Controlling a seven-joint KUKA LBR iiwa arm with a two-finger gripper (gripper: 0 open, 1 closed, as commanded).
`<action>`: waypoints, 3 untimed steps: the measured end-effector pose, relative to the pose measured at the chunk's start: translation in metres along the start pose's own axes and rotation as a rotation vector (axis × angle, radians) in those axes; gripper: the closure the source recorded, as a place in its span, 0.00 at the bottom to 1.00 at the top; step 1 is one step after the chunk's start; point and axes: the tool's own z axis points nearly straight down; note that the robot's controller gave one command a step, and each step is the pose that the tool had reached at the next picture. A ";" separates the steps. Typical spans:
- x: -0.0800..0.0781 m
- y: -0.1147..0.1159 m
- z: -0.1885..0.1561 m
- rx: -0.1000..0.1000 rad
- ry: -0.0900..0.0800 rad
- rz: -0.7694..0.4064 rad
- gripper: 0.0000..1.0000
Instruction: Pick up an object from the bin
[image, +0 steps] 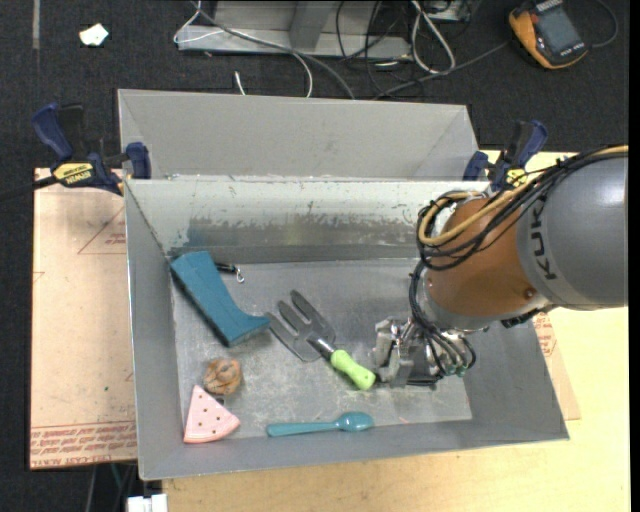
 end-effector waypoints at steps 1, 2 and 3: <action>-0.004 -0.013 -0.001 -0.004 0.000 0.072 1.00; 0.004 -0.027 -0.013 -0.002 0.000 0.135 1.00; 0.009 -0.058 -0.040 -0.003 -0.002 0.191 1.00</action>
Offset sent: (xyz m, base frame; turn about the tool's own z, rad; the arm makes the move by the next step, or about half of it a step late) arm -0.0044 -0.0276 0.0125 0.1341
